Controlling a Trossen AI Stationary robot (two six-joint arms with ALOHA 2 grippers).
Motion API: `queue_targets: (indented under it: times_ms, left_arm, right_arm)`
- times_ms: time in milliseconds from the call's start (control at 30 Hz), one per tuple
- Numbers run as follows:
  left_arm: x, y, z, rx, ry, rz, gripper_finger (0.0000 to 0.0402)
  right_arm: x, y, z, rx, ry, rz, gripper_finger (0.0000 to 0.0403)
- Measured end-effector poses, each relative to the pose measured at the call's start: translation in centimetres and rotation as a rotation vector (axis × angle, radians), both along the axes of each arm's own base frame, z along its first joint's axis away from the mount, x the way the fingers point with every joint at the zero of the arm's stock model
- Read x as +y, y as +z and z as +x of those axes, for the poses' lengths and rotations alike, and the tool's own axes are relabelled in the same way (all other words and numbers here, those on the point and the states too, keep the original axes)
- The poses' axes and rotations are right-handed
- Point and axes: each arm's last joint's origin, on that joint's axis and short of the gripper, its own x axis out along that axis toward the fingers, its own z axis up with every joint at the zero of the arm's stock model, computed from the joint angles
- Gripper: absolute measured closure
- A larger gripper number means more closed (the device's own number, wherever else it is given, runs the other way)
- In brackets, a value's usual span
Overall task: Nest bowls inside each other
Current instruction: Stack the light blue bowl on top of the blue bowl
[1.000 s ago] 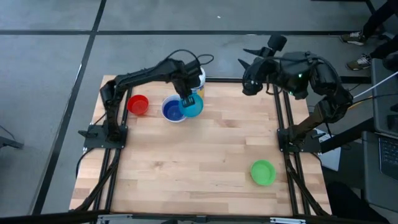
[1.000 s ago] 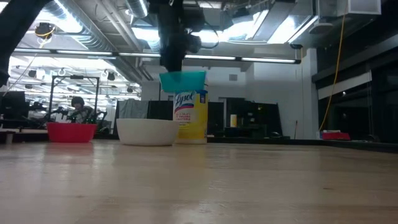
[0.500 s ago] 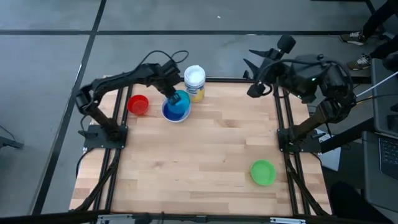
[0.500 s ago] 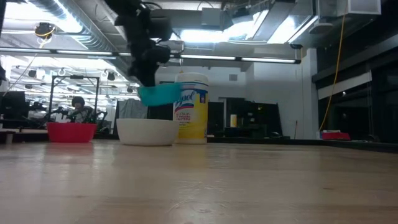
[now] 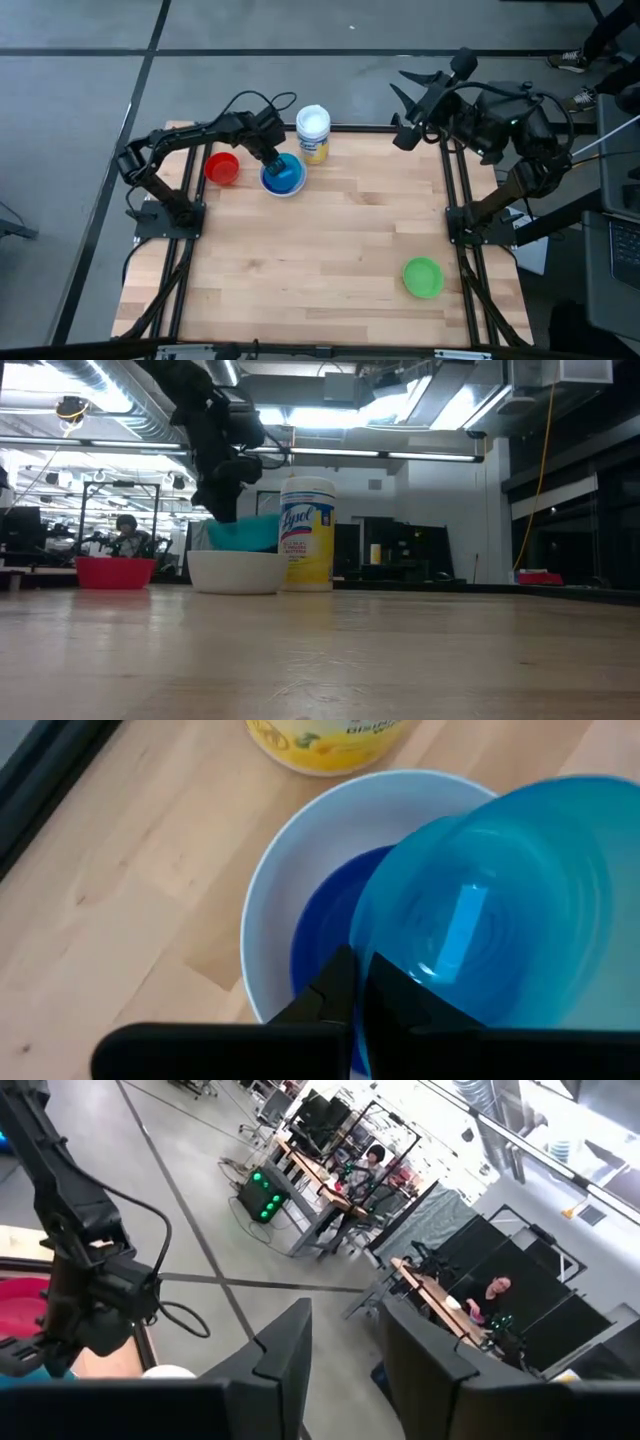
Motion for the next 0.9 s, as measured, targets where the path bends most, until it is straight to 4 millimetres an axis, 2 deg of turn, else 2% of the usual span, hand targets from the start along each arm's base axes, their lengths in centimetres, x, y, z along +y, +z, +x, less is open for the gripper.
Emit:
queue_targets:
  times_ms: [367,667,900]
  left_arm:
    - [0.3,-2.7,-1.8,0.033,0.02,-0.064,0.04]
    - [0.9,-2.7,-2.2,0.016,0.007,-0.062,0.04]
    - [0.8,-2.6,-2.1,-0.02,-0.029,-0.096,0.0398]
  right_arm:
    - [0.0,0.0,0.0,-0.031,-0.002,0.033,0.0275]
    - [0.0,0.0,0.0,-0.031,-0.002,0.033,0.0291]
    - [0.0,0.1,0.0,-0.041,-0.002,0.034,0.0282]
